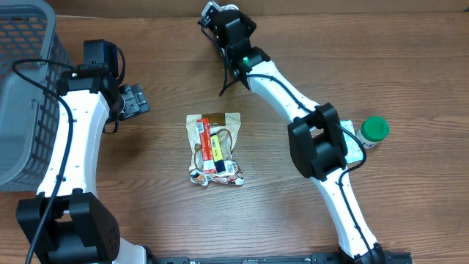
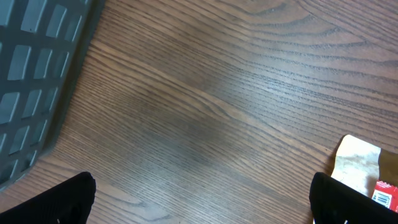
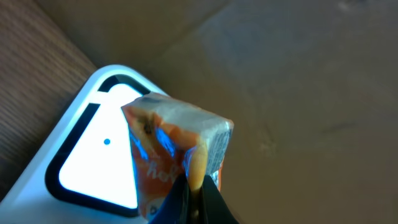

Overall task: Scan the item barcode
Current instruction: 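Carry the orange box right and set it beside the teal pack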

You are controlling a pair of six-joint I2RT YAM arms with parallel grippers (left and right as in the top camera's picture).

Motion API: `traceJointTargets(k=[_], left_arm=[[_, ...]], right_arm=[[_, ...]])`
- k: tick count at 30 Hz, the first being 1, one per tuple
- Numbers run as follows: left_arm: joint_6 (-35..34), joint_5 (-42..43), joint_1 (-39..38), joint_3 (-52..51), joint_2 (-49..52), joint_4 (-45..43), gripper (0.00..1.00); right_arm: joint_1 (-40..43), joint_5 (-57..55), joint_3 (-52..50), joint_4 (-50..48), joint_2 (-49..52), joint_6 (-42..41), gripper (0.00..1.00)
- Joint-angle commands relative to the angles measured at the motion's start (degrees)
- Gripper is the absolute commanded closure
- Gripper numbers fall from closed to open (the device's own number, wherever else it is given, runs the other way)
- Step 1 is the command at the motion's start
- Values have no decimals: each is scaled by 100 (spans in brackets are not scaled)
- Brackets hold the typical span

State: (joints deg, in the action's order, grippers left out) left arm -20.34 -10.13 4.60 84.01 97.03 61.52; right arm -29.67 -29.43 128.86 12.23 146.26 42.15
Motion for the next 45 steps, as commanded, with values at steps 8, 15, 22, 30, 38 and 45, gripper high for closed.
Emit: traceJointTargets(k=[8,15,22,30,38,45], left_arm=[[107,-37,-13,79,-79,-7,0],[107,-37,-13,79,-79,-7,0],[107,-37,-13,79,-79,-7,0],[107,-37,-13,79,-79,-7,0],[107,-37,-13,79,-79,-7,0],[107,-35,-13,79,-79,-7,0]], right_arm=[[24,-50,15,2382,-1838,-2872,96],[140,-48,13,5565,-2109,-4889,96],[533,667,-175,7925,-2103,-6258,96],[1154,1451,-577,8485,-2109,-6352,96],[1593,2164,-1180,8487,-2166,-6369,96],[1917,1703,-2166,8487,-2227,-6415,96]])
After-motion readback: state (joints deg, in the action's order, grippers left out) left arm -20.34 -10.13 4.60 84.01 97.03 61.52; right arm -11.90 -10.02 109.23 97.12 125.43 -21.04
